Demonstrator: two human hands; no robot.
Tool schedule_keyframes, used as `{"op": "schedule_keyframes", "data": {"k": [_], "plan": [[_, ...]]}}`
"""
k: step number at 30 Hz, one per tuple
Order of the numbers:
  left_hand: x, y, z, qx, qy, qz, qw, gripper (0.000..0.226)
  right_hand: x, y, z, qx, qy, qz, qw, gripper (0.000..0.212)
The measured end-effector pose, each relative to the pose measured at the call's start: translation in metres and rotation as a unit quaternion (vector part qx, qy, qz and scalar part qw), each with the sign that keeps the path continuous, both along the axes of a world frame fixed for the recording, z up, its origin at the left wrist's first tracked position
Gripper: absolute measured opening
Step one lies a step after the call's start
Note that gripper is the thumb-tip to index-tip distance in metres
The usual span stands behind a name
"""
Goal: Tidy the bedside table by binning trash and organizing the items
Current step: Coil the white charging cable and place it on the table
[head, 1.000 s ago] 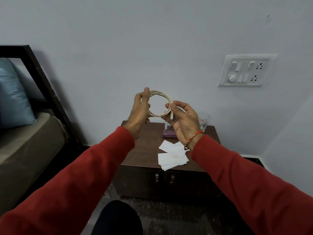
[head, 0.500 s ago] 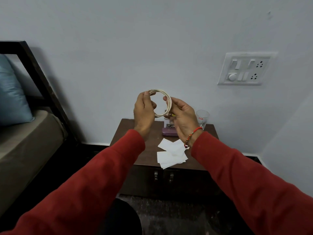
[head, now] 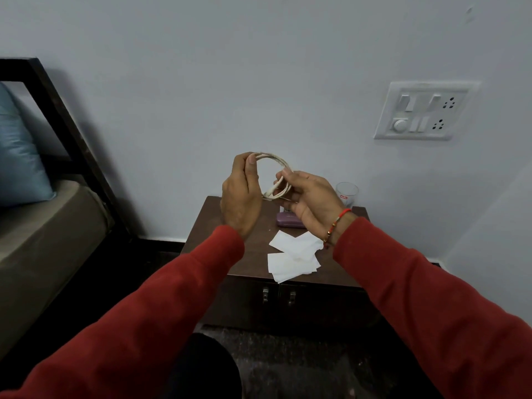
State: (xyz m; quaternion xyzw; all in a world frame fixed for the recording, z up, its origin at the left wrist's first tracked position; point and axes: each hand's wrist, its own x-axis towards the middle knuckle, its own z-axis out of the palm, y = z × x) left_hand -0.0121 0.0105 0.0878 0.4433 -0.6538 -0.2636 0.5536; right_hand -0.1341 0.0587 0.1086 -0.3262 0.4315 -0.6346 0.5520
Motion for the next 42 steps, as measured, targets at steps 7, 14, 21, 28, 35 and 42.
{"op": "schedule_keyframes", "data": {"k": [7, 14, 21, 28, 35, 42], "plan": [[-0.001, -0.007, -0.019, 0.017, 0.066, -0.054, 0.996, 0.022, -0.006, -0.010, -0.017, 0.068, -0.182, 0.005, 0.981, 0.017], [-0.001, -0.006, -0.046, -0.017, 0.036, -0.090, 0.995, 0.007, -0.003, -0.025, -0.039, 0.069, -0.264, -0.019, 0.962, 0.016], [0.002, -0.024, -0.084, 0.031, 0.052, -0.085, 0.995, 0.020, -0.005, -0.044, -0.060, 0.070, -0.118, -0.032, 0.990, 0.020], [0.000, -0.033, -0.111, 0.005, 0.032, -0.107, 0.994, 0.016, -0.016, -0.068, -0.077, 0.127, -0.168, -0.043, 0.977, 0.018], [0.001, -0.039, -0.136, 0.019, 0.055, -0.113, 0.992, 0.015, -0.016, -0.072, -0.100, 0.184, -0.084, -0.009, 0.979, 0.007], [0.002, -0.055, -0.155, 0.164, 0.127, -0.077, 0.975, 0.021, -0.018, -0.074, -0.117, 0.223, 0.046, 0.038, 0.973, 0.010]]}}
